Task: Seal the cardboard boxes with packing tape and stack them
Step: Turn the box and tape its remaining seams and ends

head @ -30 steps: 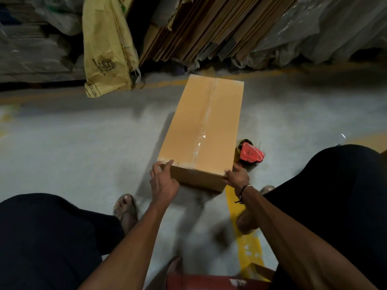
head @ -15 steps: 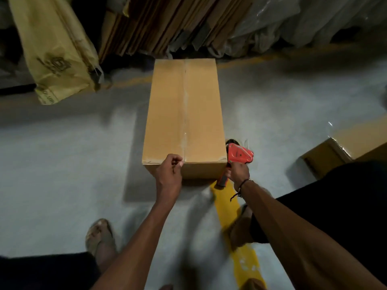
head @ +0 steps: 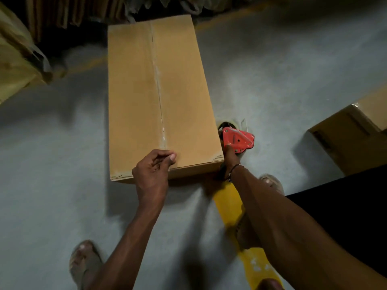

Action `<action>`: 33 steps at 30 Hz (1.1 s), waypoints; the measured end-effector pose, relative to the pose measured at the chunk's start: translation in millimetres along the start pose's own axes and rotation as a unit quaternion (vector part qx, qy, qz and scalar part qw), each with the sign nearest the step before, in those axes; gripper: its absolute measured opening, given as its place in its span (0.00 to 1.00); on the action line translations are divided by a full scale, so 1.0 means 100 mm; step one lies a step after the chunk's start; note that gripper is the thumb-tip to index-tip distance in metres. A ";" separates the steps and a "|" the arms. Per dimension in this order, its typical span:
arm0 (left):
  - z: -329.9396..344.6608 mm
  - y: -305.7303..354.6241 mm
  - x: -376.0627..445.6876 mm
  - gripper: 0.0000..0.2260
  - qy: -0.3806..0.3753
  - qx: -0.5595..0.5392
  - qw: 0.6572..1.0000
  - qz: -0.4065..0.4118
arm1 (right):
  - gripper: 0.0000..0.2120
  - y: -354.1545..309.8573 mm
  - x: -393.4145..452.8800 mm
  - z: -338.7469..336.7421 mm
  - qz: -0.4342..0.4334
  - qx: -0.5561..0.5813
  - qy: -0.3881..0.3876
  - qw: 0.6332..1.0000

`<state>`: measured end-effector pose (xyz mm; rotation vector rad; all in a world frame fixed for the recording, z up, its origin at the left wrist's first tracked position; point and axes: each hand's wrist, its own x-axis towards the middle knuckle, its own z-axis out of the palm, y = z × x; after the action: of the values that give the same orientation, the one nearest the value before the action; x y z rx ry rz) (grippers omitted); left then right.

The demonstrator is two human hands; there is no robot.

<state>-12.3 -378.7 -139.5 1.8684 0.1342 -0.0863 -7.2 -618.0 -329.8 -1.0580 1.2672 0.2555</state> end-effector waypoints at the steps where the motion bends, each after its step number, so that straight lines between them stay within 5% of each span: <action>1: 0.00 0.00 0.01 0.05 -0.001 0.001 1.000 -0.005 | 0.19 -0.05 -0.05 0.01 -0.010 -0.001 0.012 1.000; 5: -0.03 0.03 0.04 0.03 -0.023 0.019 0.999 -0.026 | 0.52 0.05 0.47 0.01 0.016 0.021 0.095 0.995; 11: -0.18 0.28 0.16 0.02 -0.116 0.124 0.984 -0.055 | 0.41 -0.64 -0.45 -0.11 -0.031 0.009 0.122 0.992; 14: -0.33 0.52 0.16 0.03 -0.170 0.174 0.969 -0.052 | 0.17 -0.84 -0.83 -0.26 -0.051 0.046 0.061 0.996; 20: -0.84 1.10 0.00 0.05 -0.195 0.243 0.950 -0.029 | 0.43 -1.26 -1.73 -0.46 -0.053 0.091 -0.013 0.994; 26: -1.32 1.55 -0.35 0.07 -0.181 0.248 0.952 -0.012 | 0.37 -1.54 -2.90 -0.48 -0.162 -0.082 -0.179 0.967; 29: -1.43 1.66 -0.56 0.10 -0.166 0.178 0.968 -0.054 | 0.37 -1.54 -3.40 -0.44 -0.244 -0.156 -0.237 0.927; 33: -1.52 1.85 -0.75 0.14 -0.143 0.044 0.979 -0.135 | 0.38 -1.43 -3.92 -0.39 -0.239 -0.239 -0.289 0.895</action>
<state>-62.6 -291.6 90.1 1.8955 0.1869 -0.5537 -69.0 -576.7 82.5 -1.5337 0.3816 0.4751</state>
